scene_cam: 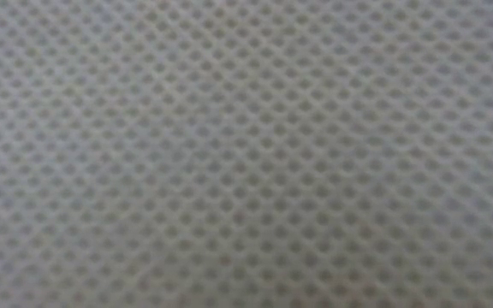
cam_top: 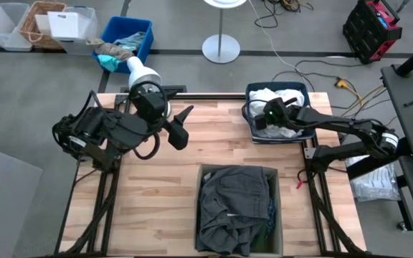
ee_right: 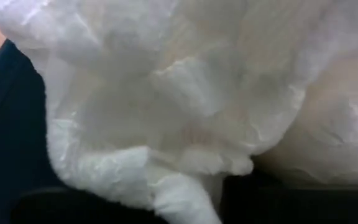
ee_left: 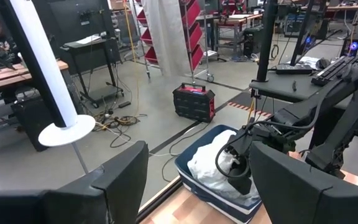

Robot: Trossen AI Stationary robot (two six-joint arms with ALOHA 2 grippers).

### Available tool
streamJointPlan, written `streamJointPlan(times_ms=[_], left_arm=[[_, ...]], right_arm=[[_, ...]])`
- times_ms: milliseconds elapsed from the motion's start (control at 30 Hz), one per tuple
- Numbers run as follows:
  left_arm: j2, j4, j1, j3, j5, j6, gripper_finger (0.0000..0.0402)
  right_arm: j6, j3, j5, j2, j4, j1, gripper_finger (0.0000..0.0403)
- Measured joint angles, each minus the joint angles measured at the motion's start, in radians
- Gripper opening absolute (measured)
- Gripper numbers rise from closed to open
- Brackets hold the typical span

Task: Sort clothes
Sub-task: Put the white blouse into the blue laundry organizer

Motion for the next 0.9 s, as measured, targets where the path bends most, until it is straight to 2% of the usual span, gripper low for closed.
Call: streamJointPlan(times_ms=[167, 300, 433, 667, 900], left_arm=[[0.000, -0.015, 0.000, 0.000, 0.000, -0.005, 0.0252], [0.000, -0.014, 0.000, 0.000, 0.000, -0.009, 0.0240], [0.001, -0.014, 0.000, 0.000, 0.000, -0.010, 0.0233], [0.001, -0.014, 0.000, 0.000, 0.000, -0.009, 0.0234], [0.001, -0.014, 0.000, 0.000, 0.000, -0.009, 0.0234]], right_arm=[[-0.019, 0.032, -0.017, -0.063, -0.047, 0.000, 0.0104], [-0.062, 0.105, -0.019, -0.108, -0.157, -0.007, 0.0166], [-0.103, 0.189, -0.015, -0.122, -0.310, -0.007, 0.0210], [-0.142, 0.340, -0.008, -0.105, -0.519, -0.007, 0.0257], [-0.146, 0.515, -0.081, -0.100, -0.667, -0.007, 0.0284]])
